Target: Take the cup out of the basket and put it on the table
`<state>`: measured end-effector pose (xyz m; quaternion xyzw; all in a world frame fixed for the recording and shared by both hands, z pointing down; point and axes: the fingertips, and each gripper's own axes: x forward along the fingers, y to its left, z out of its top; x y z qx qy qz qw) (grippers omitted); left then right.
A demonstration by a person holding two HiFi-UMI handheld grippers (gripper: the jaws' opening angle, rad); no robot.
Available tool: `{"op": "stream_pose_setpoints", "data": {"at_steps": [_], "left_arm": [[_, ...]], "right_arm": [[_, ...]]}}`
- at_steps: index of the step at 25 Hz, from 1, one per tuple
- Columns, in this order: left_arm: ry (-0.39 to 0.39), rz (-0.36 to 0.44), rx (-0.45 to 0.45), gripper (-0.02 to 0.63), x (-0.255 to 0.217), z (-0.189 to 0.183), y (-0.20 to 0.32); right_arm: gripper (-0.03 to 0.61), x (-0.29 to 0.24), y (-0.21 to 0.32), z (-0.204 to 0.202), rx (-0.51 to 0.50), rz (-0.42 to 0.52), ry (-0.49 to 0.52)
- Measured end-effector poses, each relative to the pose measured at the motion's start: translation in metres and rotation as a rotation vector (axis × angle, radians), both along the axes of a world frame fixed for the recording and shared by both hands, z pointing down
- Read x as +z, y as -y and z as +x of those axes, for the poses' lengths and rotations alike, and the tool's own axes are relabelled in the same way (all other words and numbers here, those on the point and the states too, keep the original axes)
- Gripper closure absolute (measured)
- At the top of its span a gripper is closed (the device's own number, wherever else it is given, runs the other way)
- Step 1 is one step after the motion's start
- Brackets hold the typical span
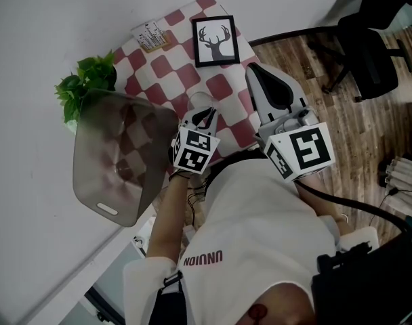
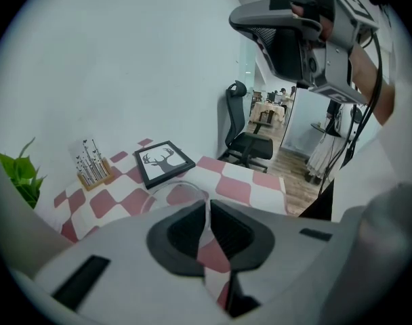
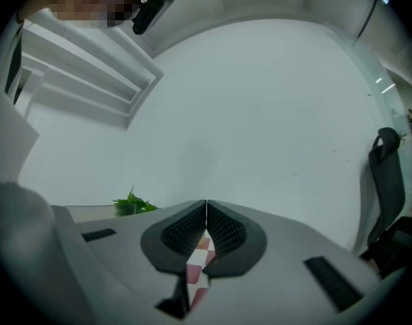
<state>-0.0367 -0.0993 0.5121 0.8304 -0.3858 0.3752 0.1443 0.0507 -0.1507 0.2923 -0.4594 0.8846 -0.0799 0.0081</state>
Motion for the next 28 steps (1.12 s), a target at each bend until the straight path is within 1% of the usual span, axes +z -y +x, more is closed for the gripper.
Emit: {"op": "stream_pose_setpoints", "data": {"at_steps": [18,23,28], "left_arm": [[0.002,-0.02,-0.014,0.583,0.009,0.005,-0.004],[0.017,-0.038,-0.004,0.583,0.012,0.01,-0.006],[0.021,-0.04,-0.016,0.583,0.014,0.012,-0.007]], "right_arm": [[0.56,-0.002,-0.002,-0.001,-0.005,0.005,0.003],[0.56,-0.001,-0.003,-0.003,-0.009,0.003,0.001],[0.56,-0.001,-0.005,-0.004,-0.01,0.005,0.005]]}}
